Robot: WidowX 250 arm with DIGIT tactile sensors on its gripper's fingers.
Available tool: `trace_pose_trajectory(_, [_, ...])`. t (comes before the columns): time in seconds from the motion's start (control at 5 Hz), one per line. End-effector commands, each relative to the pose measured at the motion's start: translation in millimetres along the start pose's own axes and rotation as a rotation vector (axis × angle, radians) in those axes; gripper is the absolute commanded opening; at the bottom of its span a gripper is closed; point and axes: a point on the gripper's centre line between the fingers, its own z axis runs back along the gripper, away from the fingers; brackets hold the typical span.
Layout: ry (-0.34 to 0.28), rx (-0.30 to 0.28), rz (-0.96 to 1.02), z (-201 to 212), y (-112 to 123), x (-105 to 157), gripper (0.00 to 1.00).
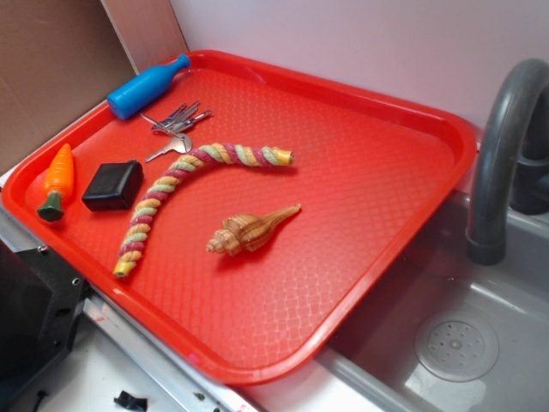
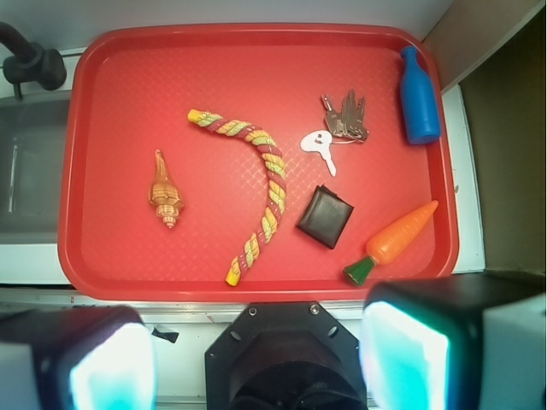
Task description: Grab the shell.
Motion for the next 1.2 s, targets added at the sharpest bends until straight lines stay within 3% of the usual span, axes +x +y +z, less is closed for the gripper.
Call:
trace_pose_trajectory(0.0, [0.0,0.0,0.0,0.0,0.0,0.0,1.0])
trace_pose_trajectory(0.4, [-0.126,-0.053,0.221,-19.9,-13.8,5.3,1.0])
trace_pose_trajectory(0.6, [-0.163,-0.048,0.322,-48.5,-37.6,19.1,1.0])
trace_pose_trajectory(0.8, [-0.156,-0.03,0.312,-77.9,-57.3,31.3,1.0])
trace_pose_trajectory(1.0, [-0.108,-0.032,0.255,-121.3,-78.8,47.8,1.0])
